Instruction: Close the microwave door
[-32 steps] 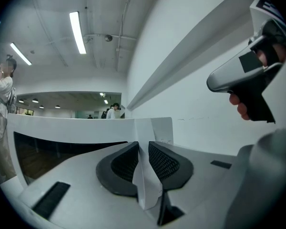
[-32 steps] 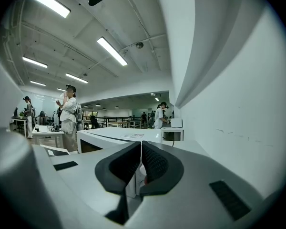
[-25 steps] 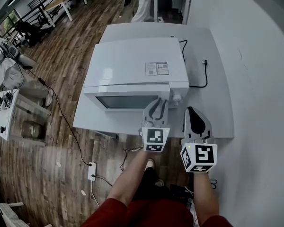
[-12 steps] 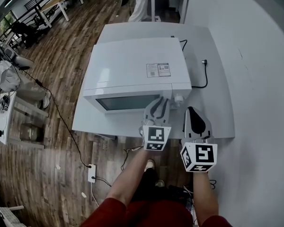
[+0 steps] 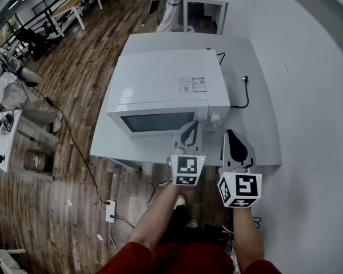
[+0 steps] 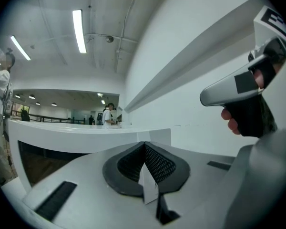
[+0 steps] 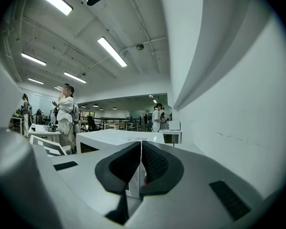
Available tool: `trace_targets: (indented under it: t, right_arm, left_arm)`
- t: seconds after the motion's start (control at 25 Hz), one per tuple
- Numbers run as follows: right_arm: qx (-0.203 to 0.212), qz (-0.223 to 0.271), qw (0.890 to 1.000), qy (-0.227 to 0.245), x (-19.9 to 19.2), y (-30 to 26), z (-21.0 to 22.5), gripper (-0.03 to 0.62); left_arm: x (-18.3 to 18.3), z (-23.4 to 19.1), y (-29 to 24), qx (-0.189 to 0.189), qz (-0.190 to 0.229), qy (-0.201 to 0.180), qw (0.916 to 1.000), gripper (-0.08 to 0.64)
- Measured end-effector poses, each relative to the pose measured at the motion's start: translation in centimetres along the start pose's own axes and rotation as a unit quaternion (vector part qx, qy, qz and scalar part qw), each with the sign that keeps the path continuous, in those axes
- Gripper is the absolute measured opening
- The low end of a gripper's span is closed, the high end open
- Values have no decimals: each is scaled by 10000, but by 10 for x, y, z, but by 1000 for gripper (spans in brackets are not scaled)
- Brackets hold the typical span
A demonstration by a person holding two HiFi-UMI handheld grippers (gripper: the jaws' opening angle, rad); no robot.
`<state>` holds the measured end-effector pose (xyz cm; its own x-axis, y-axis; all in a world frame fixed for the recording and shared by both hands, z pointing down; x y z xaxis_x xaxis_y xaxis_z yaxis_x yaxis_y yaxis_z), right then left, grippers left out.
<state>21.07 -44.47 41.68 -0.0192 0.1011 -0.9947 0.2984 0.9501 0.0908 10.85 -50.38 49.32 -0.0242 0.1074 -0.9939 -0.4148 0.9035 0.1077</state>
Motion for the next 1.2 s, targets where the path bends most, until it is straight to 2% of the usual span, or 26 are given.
trace_targets:
  t: [0.12,0.36,0.6,0.84,1.2]
  right_arm:
    - [25,100,9999,3,9,13,-5,28]
    - [145,362,9992,-44,33,46,-21,28]
    - [385,705,9967,-125,63,85,-43,28]
    - [626,874,9940,-184,88,109,-70,28]
    - [830,1039,9909,-182,116,109,-117,28]
  left_arm:
    - [17,1,20,106,43,14,9999,26]
    - [60,9,71,302,127,-219,9992,26]
    - [103,14,133,584,241,-202,9978,26]
    - [136,17,185,689,388,-211,9966,26]
    - [181,-18,231,883,539,-318,9941,26]
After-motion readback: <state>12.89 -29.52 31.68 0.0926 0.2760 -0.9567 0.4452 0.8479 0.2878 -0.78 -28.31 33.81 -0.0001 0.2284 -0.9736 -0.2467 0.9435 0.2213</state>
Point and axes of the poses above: the fingertips, and each gripper's own axes: y backward along the fingers, z to its right, x out of its top, the point moved 4 cm from there along y, backward along the fingers, and after that the axes turned 9 degrees about z, right-handed, at the moved point
